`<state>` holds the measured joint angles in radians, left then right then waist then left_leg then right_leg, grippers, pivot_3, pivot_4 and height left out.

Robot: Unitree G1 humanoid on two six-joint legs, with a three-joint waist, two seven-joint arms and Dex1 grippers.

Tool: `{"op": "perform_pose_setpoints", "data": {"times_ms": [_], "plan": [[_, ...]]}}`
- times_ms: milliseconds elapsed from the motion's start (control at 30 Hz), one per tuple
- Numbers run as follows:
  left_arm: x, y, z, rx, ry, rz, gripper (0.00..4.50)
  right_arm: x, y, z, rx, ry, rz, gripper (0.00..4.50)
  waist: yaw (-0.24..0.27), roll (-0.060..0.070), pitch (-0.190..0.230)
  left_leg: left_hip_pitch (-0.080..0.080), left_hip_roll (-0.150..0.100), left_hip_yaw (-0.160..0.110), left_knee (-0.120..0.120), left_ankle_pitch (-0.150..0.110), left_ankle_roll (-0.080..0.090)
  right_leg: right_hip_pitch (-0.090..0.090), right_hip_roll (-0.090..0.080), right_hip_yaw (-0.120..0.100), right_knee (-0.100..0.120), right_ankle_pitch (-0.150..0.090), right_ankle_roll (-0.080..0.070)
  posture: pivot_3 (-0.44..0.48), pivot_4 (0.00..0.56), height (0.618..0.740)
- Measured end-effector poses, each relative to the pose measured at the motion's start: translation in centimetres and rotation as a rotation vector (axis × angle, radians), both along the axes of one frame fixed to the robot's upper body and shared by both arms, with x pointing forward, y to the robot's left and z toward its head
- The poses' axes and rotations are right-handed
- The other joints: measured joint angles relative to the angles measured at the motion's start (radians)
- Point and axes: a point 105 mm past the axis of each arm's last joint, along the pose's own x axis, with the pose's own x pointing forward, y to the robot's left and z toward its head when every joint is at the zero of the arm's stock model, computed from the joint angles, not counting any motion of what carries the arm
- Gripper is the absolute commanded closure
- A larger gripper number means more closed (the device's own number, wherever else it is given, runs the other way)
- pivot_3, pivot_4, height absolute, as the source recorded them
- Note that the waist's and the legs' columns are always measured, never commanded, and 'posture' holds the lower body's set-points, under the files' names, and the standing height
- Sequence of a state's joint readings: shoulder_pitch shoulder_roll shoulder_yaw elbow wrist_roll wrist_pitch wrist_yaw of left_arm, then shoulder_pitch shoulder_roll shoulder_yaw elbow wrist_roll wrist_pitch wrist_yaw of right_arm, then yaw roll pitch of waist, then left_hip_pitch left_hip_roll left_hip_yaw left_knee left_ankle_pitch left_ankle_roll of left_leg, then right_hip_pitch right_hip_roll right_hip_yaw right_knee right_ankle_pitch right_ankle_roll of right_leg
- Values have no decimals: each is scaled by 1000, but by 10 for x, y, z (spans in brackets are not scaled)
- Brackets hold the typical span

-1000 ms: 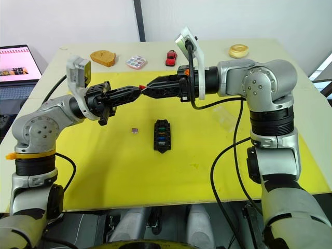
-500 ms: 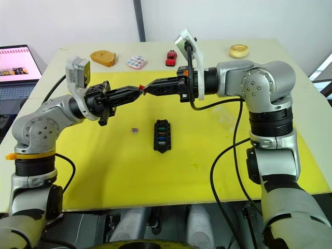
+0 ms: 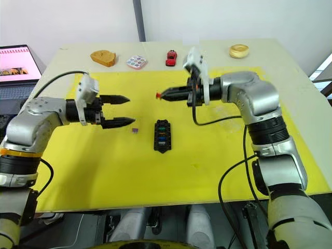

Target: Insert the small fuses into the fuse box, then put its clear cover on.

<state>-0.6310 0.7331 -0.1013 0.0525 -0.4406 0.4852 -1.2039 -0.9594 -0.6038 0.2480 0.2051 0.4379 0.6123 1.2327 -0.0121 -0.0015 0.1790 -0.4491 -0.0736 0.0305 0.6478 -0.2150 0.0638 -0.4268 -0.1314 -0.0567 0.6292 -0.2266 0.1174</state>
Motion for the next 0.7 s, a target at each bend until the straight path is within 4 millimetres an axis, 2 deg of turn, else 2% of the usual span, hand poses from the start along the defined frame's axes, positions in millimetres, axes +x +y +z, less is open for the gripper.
{"op": "perform_pose_setpoints", "data": {"times_ms": [100,233,400,533,700], "plan": [[1,-8,-18,55,25,-36,56,4,-1,-18,-57,-45,26,4500,1,0,0,0,0,0,0,1,1,0,0,0,0,0,0,0,150,740],[1,-15,-29,114,31,-66,56,5,-4,-29,-112,-86,43,4500,1,0,0,0,0,0,0,1,1,0,0,0,0,0,0,0,150,740],[2,-24,-28,123,14,-88,56,3,-4,-38,-167,-99,42,4500,1,0,0,0,0,-1,0,1,0,0,-1,0,1,0,0,0,150,740],[2,-30,-32,118,18,-95,56,-2,-3,-56,-211,-71,42,4500,1,0,0,0,0,-1,1,1,0,0,-1,0,1,0,0,0,150,740],[2,-33,-34,123,13,-97,56,-3,1,-52,-227,-84,10,4500,1,0,0,0,1,-1,1,1,0,0,-1,0,1,0,0,0,150,740]]}}
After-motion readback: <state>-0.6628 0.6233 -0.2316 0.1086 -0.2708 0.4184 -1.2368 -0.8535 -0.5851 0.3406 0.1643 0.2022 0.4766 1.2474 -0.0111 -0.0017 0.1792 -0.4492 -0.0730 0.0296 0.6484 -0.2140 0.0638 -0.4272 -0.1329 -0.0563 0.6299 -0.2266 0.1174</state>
